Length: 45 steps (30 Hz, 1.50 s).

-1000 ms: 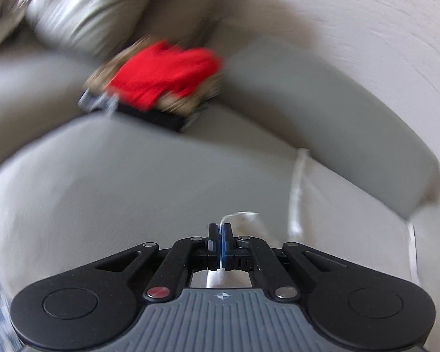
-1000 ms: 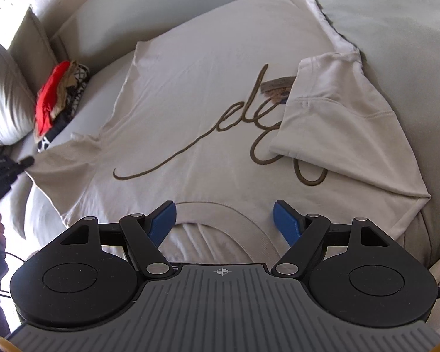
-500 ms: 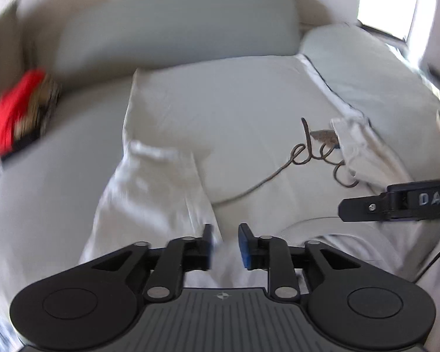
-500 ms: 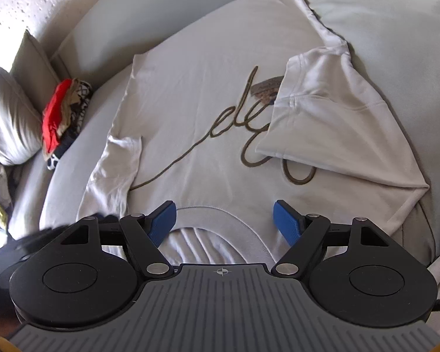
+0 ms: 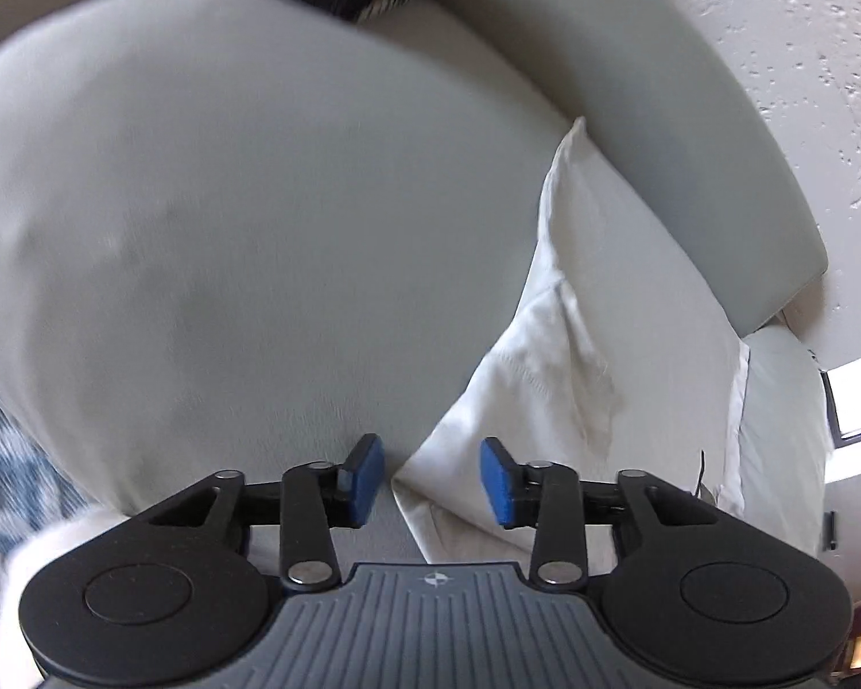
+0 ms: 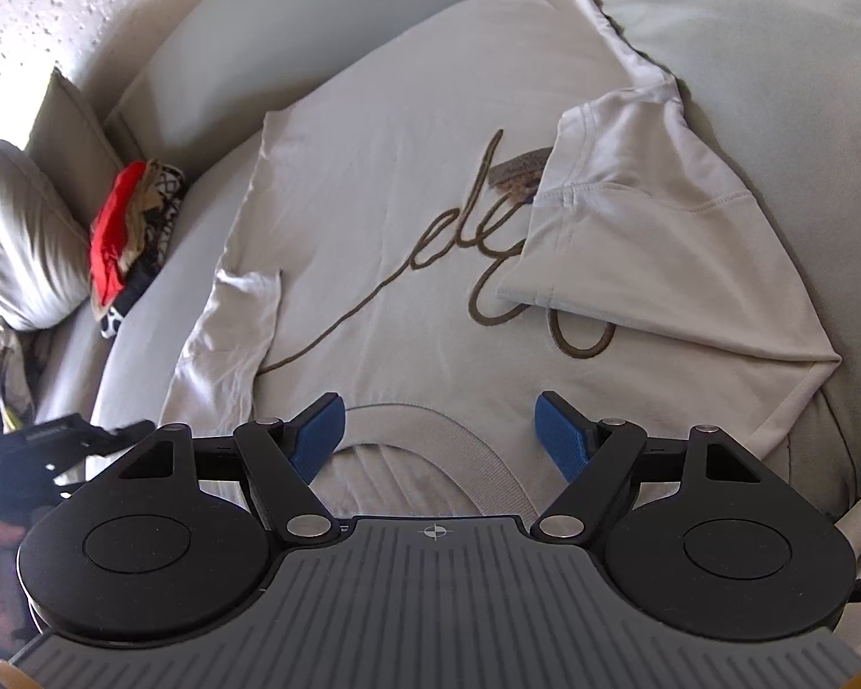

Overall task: Fold clothes
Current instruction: 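Lift the gripped side and fold it over the shirt body with the left tool, then open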

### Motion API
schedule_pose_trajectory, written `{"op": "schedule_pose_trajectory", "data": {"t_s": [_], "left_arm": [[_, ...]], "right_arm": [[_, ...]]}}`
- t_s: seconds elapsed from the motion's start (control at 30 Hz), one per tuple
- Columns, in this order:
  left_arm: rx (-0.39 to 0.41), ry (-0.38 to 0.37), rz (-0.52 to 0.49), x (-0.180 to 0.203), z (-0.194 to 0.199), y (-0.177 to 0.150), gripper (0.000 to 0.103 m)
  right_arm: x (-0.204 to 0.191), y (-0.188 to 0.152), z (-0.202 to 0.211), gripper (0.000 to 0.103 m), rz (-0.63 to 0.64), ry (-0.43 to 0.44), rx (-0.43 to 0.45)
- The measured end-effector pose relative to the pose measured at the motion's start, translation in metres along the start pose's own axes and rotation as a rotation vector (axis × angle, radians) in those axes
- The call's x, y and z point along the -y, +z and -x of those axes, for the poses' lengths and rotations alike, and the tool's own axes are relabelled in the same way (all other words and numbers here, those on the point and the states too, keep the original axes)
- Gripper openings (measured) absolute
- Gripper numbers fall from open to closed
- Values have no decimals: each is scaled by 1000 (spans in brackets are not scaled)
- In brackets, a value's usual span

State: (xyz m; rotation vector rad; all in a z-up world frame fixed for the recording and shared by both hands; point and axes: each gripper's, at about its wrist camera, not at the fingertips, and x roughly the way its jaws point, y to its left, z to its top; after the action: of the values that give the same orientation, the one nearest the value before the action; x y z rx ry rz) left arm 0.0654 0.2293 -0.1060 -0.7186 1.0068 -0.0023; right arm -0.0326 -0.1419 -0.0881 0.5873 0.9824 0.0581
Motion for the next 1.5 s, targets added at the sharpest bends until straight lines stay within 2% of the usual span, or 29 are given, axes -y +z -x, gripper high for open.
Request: {"op": "schedule_pose_trajectory", "data": {"t_s": [0.13,0.23,0.27,0.3,0.4,0.47,0.67,0.73,0.8,0.87,0.93,1.0,1.07,1.1,1.23,1.3,1.37,1.4,1.47,1.5], "left_arm": [[-14,-87,101,-14,-13,-1,35],[-26,-150,202,-24,-21,-3,29],[-23,-144,197,-23,-19,-3,19],[-17,-136,193,-22,-17,-5,14],[10,-119,193,-20,-9,-9,8],[30,-104,193,-19,-5,-13,0],[97,137,-1,19,5,-27,0],[78,211,-57,30,-3,-28,3],[93,261,-96,37,-2,-30,9],[159,350,-154,47,7,-35,9],[251,387,-238,62,17,-42,9],[323,292,-342,81,19,-47,9],[330,201,-427,96,10,-48,11],[307,181,-432,100,-1,-44,12],[194,199,-345,97,-58,-12,11],[126,276,-358,92,-84,2,12],[103,334,-394,81,-80,2,15],[100,358,-413,89,-72,6,15],[138,365,-425,98,-50,5,13],[177,333,-436,105,-34,4,14]], "right_arm": [[2,0,1,78,-6,1,0],[1,0,1,78,-1,0,-1],[2,0,1,78,-1,2,-1],[2,0,1,79,-3,4,-1],[4,0,1,78,-15,10,0],[5,-1,1,78,-18,10,0],[4,0,0,78,-16,7,-1],[5,0,3,78,-19,9,-2],[8,0,8,78,-26,15,4],[11,-1,17,78,-45,20,27],[14,-1,23,78,-53,12,59],[15,0,28,71,-52,-2,91],[16,1,30,57,-53,5,102],[16,2,31,56,-48,15,102],[9,1,32,56,-3,34,109],[5,1,32,56,15,32,117],[4,5,35,56,3,40,122],[5,8,38,56,-10,58,131],[5,13,46,57,-35,89,165],[6,15,51,57,-47,93,198]]}}
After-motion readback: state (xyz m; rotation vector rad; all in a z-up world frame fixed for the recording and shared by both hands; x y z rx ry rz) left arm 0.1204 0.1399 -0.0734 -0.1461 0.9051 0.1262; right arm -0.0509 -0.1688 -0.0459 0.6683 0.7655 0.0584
